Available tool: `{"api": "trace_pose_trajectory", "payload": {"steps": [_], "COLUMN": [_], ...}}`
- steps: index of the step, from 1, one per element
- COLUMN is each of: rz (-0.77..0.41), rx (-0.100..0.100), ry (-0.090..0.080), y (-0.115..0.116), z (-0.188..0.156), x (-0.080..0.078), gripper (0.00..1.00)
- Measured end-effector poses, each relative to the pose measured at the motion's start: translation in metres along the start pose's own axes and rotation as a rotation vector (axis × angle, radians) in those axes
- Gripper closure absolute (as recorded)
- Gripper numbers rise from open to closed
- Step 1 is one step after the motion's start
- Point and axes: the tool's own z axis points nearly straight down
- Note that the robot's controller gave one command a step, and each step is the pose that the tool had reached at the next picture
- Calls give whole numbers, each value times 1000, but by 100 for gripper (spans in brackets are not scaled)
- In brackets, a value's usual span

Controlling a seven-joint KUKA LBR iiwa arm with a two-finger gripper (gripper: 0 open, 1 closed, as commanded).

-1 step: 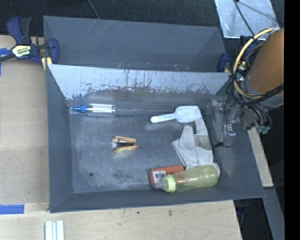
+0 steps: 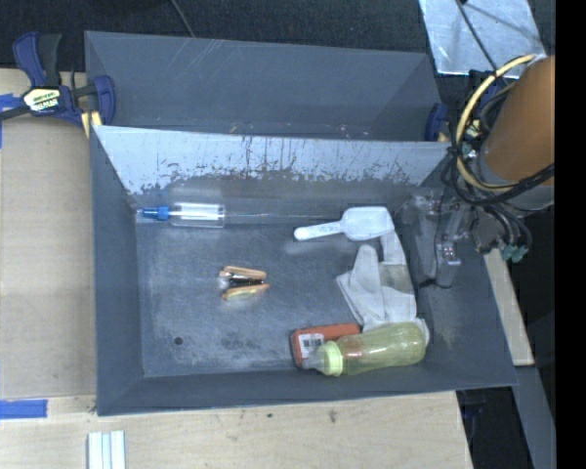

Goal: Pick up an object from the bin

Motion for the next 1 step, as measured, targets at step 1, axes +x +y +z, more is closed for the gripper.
{"api": "trace_pose_trajectory", "payload": {"steps": [1], "rz": [57], "rx": [-1], "ry": [3], "y": [-3], "z": [-12], "x": [0], "gripper": [0]}}
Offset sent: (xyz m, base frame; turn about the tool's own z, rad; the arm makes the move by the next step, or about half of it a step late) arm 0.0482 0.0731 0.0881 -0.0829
